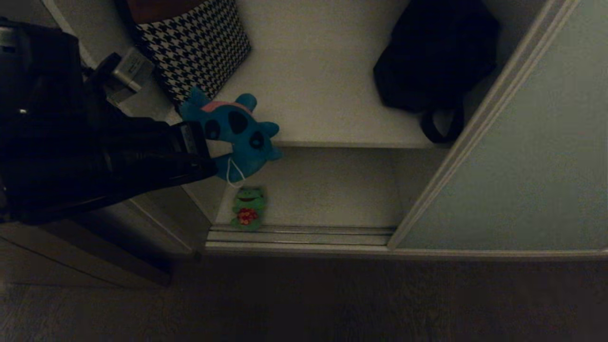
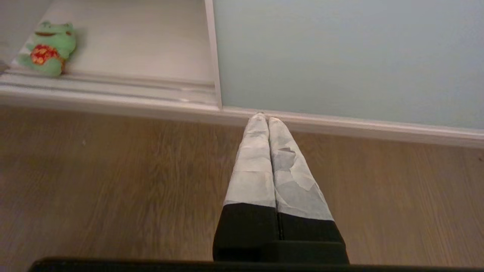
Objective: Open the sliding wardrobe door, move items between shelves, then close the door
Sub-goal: Place the blue doll on the lower shelf
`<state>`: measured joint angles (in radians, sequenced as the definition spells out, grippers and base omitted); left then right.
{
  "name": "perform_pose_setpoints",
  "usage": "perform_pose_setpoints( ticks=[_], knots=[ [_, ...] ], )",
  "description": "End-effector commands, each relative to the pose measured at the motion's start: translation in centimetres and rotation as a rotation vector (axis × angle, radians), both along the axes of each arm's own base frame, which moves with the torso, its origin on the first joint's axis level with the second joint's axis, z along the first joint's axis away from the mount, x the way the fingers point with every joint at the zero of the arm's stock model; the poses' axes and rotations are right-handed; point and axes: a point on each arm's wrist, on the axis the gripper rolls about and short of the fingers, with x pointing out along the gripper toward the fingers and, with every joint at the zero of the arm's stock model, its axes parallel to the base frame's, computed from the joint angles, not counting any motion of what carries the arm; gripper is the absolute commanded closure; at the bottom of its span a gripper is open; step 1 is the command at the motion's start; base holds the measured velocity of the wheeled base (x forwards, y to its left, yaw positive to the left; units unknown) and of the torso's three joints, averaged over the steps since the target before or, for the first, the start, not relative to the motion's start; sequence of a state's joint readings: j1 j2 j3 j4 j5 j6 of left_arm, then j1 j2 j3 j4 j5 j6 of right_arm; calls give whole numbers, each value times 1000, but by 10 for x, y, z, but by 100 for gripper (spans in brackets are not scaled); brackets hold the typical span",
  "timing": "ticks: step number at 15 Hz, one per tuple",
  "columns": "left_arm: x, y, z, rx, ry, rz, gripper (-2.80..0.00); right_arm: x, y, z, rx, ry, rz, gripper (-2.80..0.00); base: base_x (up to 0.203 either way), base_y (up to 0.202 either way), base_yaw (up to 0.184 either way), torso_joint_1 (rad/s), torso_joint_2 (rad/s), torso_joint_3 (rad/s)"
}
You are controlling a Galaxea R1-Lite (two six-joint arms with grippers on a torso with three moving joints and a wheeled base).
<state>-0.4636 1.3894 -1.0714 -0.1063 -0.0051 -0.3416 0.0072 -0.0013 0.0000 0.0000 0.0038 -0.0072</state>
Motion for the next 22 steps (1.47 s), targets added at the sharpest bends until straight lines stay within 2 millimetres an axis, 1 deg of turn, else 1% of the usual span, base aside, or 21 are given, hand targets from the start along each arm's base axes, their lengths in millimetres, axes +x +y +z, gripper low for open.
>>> perform_pose_setpoints(
  ticks=[1,4,6,9,12,15,19,22],
  knots=[
    [7,-1,-9,17,30,11,0,0,0,0,0,-2,1,0,-109,0,-5,-12,2,9],
    [31,-4,-39,71,133,44,0,0,0,0,0,-2,1,0,0,0,0,0,0,0],
    [46,-10,-71,115,236,48,0,0,0,0,0,-2,1,0,0,0,0,0,0,0],
    [62,-17,-117,179,380,40,0,0,0,0,0,-2,1,0,0,0,0,0,0,0],
    [78,-26,-156,217,496,-2,0,0,0,0,0,-2,1,0,0,0,0,0,0,0],
    [104,-38,-185,241,556,-18,0,0,0,0,0,-2,1,0,0,0,0,0,0,0],
    [153,-54,-210,243,547,-12,0,0,0,0,0,-2,1,0,0,0,0,0,0,0],
    [186,-61,-229,252,527,-8,0,0,0,0,0,-2,1,0,0,0,0,0,0,0]
  ],
)
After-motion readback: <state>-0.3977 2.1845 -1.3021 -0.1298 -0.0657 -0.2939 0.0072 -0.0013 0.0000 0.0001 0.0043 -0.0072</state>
